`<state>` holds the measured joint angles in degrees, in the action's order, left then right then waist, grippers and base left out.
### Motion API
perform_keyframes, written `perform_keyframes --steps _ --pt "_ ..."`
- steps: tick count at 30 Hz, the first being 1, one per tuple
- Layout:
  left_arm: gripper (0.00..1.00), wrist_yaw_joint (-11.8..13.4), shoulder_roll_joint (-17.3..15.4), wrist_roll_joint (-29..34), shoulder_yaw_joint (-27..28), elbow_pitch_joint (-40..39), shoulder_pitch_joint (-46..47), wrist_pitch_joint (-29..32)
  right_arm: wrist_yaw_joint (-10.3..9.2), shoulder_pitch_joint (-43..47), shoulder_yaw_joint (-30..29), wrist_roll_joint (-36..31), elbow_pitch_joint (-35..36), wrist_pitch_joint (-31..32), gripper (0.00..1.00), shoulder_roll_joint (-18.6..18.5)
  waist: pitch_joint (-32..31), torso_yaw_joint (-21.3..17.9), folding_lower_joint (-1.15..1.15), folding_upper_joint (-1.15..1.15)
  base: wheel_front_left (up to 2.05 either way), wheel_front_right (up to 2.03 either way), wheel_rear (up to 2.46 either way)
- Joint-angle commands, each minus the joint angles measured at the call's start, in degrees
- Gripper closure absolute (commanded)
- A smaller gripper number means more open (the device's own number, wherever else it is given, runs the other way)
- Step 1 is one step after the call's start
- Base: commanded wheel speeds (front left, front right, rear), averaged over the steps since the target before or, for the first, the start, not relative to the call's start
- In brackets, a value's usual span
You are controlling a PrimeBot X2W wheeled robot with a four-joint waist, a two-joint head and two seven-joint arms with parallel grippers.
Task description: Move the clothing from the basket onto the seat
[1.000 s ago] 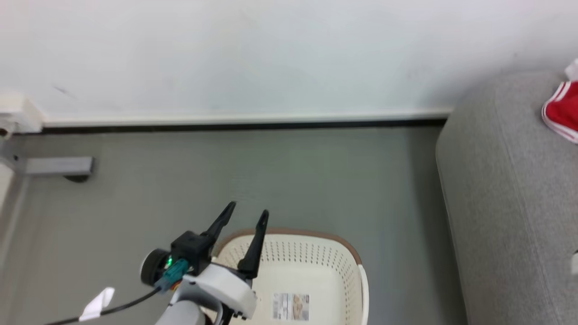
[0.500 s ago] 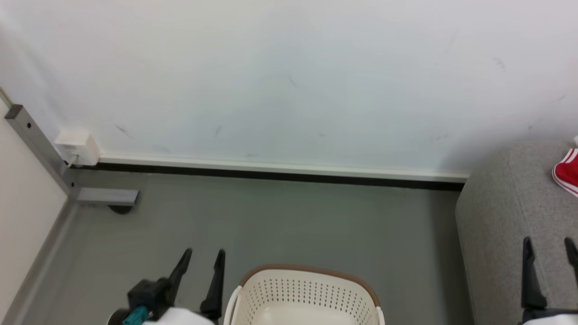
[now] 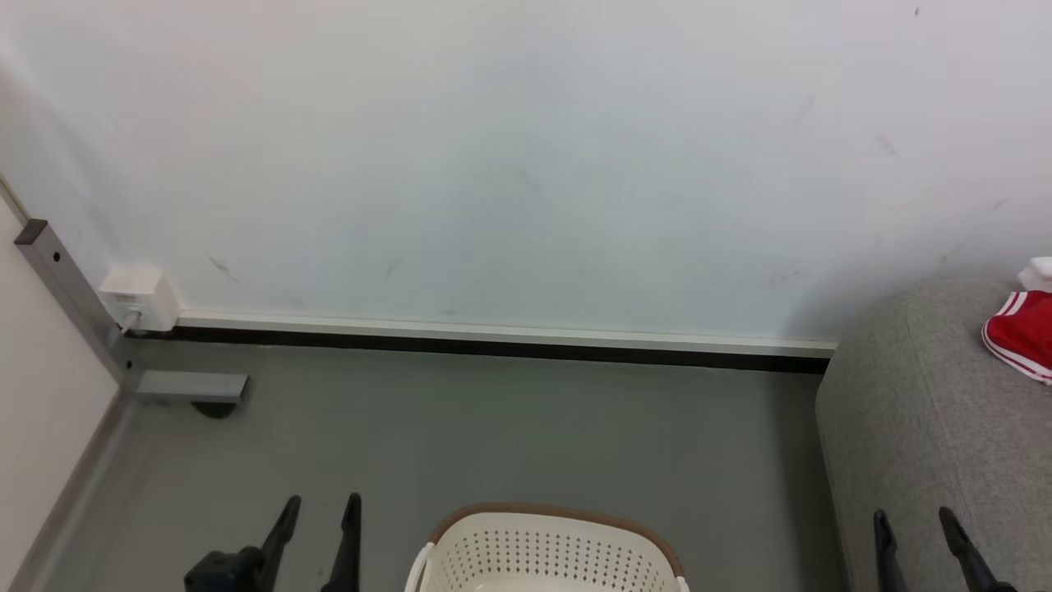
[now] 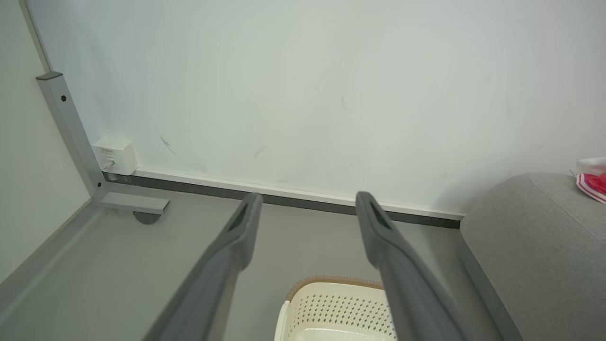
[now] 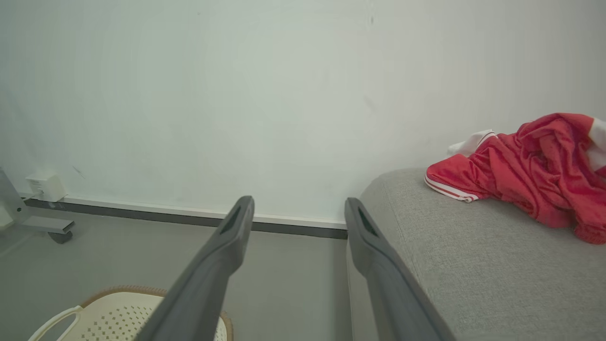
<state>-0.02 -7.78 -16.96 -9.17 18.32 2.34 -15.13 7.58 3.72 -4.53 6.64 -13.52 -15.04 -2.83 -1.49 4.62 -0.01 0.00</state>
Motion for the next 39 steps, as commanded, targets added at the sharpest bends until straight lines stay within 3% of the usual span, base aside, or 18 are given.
perform_keyframes --steps 1,15,39 --pt "0.00 -0.47 0.27 1.36 0.74 0.44 -0.72 -0.01 -0.16 0.68 0.43 0.15 -0.35 -0.17 0.00 -0.15 -0.19 -0.33 0.01 0.00 0.00 0.00 0.00" --pt "0.00 -3.42 2.43 5.63 4.15 1.45 -0.33 -0.01 -0.16 0.47 2.76 1.20 -2.06 -0.17 0.00 -0.11 -0.10 -1.04 0.01 0.00 0.00 0.00 0.00" --pt "0.00 -5.59 3.87 8.94 6.32 2.65 0.95 -0.01 -0.16 -0.18 3.02 1.88 -2.65 -0.17 0.00 -0.11 0.23 -1.64 0.01 0.00 0.00 0.00 0.00"
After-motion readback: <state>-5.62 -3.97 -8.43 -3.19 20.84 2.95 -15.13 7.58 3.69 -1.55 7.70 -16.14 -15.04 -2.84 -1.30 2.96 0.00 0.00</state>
